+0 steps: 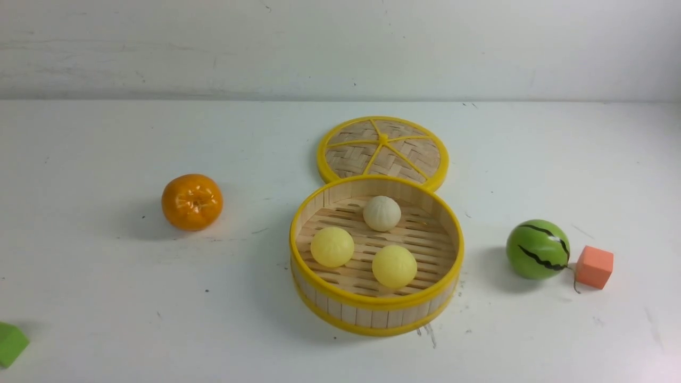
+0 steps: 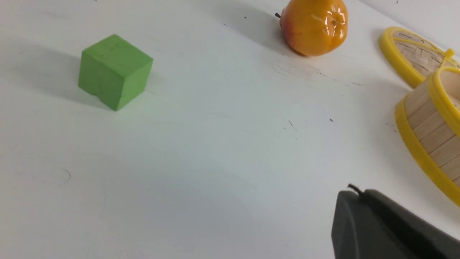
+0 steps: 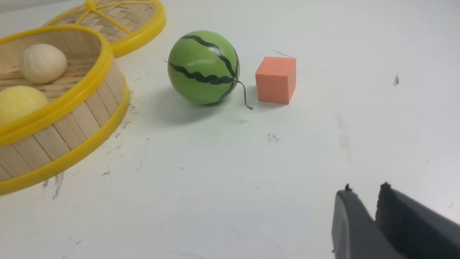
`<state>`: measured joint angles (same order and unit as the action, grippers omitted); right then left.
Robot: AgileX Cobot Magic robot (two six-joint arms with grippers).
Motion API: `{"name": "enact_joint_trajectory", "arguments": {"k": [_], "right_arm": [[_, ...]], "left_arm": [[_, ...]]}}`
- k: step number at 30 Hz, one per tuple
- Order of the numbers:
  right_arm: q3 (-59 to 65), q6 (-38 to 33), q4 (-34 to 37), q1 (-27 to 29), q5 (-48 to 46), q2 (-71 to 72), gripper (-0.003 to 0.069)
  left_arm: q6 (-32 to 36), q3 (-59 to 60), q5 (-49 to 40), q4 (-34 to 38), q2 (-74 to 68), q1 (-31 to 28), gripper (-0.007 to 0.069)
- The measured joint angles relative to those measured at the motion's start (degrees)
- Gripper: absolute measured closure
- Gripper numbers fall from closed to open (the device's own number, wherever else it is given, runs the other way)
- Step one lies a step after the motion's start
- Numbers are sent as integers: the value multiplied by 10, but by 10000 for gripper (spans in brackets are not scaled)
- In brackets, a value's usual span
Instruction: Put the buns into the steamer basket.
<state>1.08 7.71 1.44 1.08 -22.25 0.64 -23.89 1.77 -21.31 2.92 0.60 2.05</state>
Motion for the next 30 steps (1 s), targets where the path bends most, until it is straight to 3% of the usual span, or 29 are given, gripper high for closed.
{"name": "enact_joint_trajectory", "arguments": {"k": [30], "right_arm": [[0, 0, 0, 0, 0, 0, 510]], "left_arm": [[0, 0, 0, 0, 0, 0, 636]]}}
